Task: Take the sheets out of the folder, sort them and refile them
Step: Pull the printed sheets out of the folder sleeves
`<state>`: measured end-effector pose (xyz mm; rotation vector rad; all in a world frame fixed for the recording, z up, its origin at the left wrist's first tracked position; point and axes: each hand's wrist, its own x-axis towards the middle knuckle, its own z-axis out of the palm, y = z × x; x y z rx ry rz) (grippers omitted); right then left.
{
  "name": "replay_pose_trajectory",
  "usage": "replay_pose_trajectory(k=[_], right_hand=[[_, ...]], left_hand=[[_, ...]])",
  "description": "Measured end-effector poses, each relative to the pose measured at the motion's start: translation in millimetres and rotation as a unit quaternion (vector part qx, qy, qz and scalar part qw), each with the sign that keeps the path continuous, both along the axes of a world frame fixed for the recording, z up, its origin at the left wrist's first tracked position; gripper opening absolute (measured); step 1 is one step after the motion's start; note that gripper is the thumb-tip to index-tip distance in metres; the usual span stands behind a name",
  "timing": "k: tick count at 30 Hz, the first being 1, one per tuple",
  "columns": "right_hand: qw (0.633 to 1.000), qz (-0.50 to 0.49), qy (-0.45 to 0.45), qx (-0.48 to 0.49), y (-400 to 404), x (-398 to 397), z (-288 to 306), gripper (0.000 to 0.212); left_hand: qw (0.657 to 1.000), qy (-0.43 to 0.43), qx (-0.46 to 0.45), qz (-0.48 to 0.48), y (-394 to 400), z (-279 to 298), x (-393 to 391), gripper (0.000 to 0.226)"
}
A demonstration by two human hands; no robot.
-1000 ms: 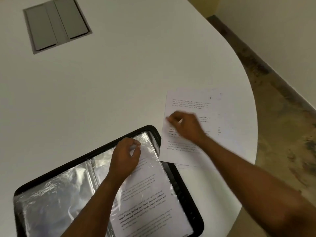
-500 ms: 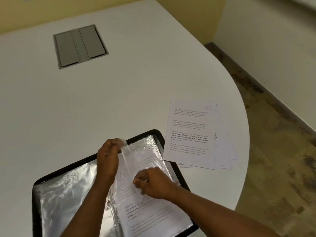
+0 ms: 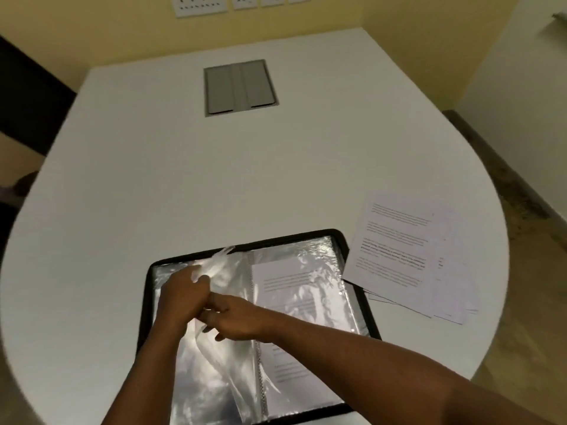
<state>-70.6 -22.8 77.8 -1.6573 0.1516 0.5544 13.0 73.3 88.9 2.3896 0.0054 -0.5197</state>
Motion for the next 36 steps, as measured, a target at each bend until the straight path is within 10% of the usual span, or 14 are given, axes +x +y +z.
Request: replay_pose_trajectory(k=[8, 14, 18, 25, 36], right_hand=[[0.974, -0.002, -0.044, -0.22, -14, -20, -50, 0.051], [0.901, -0.051, -0.056, -0.428, -93, -46, -98, 0.047], [0.849, -0.061, -0.071, -0.521, -137, -47, -104, 0.061], [0.821, -0.037, -0.012, -0.57, -175, -33, -108, 0.072], [0.767, -0.073, -0.194, -0.608, -172, -29, -127, 0.055]], left_hand=[[0.969, 0.101, -0.126, 0.184, 89, -50, 47, 0.024], [0.968, -0.047, 0.038, 0.242, 76, -74, 48, 0.052], [0.96, -0.271, 0.036, 0.061, 25, -88, 25, 0.055], [0.946, -0.166, 0.03, -0.278, -54, -119, -18, 0.059], [0.929, -0.155, 0.07, -0.33, -90, -133, -9, 0.067]])
